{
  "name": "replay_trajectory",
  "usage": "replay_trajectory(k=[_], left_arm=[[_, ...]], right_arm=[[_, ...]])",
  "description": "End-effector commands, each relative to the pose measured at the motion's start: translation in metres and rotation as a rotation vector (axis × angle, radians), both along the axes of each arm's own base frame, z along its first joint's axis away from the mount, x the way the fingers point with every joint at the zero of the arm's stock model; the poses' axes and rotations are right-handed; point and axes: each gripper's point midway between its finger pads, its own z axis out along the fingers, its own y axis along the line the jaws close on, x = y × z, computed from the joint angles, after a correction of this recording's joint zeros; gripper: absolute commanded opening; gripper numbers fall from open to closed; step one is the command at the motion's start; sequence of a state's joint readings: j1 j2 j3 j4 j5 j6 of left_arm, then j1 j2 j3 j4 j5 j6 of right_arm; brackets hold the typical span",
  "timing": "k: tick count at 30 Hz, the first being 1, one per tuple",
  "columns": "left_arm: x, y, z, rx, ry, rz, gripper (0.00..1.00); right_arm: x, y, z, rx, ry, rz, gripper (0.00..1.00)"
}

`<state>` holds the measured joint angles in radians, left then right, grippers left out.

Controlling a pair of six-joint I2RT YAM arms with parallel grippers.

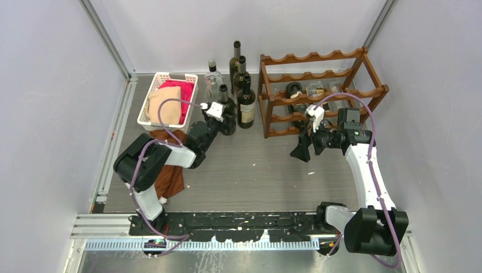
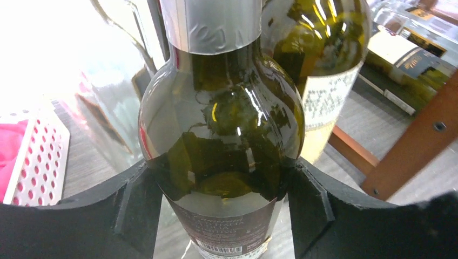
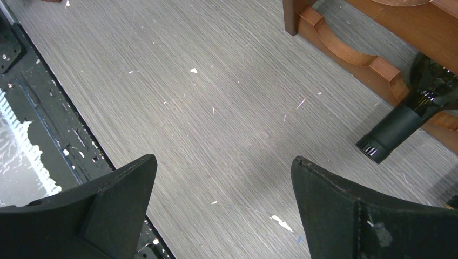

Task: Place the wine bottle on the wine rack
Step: Pick up the wine bottle from the center of the board.

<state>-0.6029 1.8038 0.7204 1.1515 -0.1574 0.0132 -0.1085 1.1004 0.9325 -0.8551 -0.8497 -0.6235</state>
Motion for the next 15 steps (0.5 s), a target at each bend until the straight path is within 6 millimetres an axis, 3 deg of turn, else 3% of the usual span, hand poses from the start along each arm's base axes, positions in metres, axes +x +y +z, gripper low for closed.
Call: replay_trajectory(k=[1,4,8,15], left_arm=[[-0.028,0.007,0.037,-0.043,-0.103,-0.06,0.03],[-0.061,0.007,0.041,-0.029,-0.102,-0.161,0.0],[-0.11,-0.01,0.05,-0.049,-0.009,-0.393,0.0],[-0.188,-0.027,0.058,-0.048,0.205,-0.724,0.0]], right_arm=[[0.002,0.003,0.005,0.006,-0.028,0.018,1.0],[0.001,0.003,0.006,0.007,-0.029,0.02,1.0],[-0.002,0.006,0.008,0.016,-0.037,0.04,1.0],[-0.03,0.03,0.009,0.062,-0.083,0.253,1.0]])
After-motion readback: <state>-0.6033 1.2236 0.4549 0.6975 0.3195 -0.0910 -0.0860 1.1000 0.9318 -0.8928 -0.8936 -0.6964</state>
